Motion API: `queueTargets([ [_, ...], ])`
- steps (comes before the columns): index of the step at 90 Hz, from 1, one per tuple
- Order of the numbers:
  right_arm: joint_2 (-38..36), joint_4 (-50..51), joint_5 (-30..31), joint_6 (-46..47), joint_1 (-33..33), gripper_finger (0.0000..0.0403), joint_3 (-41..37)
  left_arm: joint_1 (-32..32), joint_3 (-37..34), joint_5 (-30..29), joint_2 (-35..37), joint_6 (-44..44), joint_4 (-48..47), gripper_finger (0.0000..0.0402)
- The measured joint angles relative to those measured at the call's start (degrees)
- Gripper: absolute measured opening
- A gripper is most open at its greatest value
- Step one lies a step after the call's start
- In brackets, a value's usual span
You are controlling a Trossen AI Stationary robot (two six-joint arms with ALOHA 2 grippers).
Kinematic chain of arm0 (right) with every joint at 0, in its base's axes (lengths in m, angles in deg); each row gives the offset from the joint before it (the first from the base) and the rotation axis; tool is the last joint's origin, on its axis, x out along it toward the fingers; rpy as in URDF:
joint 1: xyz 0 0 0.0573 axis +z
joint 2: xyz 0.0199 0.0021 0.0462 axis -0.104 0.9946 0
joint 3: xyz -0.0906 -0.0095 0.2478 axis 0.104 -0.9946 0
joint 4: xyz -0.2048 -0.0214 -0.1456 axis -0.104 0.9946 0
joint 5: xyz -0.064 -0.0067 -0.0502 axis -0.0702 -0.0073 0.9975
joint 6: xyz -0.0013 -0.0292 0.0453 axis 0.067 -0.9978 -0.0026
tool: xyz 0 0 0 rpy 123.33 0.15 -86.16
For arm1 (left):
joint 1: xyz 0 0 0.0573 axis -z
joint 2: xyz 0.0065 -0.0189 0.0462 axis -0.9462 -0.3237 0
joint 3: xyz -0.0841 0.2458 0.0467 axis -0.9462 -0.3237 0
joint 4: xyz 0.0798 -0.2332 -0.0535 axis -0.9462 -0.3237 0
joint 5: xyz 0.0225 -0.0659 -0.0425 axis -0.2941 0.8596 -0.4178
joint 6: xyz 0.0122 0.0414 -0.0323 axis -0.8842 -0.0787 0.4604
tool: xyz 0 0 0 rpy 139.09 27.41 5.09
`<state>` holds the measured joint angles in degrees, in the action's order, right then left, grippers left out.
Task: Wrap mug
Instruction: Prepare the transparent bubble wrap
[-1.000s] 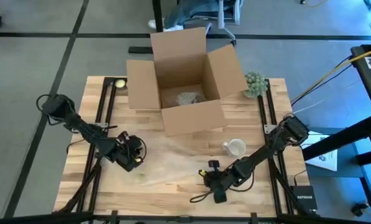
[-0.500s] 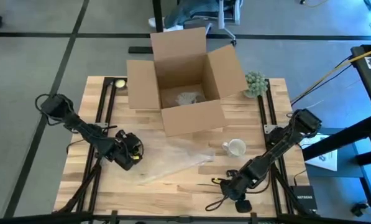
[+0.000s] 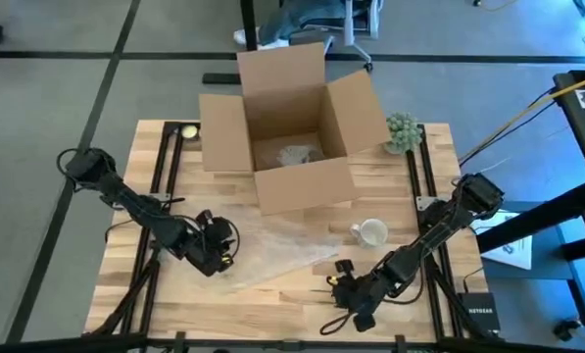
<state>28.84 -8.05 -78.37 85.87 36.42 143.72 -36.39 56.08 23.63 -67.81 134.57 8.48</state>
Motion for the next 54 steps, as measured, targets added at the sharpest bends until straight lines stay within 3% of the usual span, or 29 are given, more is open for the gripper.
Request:
queueTargets([
  [20,1.0,-3.8,5.5,-3.0,-1.0,0.0183,0.1,-1.0,0.3,3.1,0.0,1.0,1.8,0.0088],
  [40,2.4,-4.1,1.0,0.1,-0.1,0.0172,0.1,-0.8,0.3,5.0,-1.3,0.8,6.1,0.0088],
  [54,5.0,-5.4,7.3,-3.2,0.8,0.0157,0.0,-2.0,0.4,4.1,-3.5,-0.4,6.6,0.0088],
])
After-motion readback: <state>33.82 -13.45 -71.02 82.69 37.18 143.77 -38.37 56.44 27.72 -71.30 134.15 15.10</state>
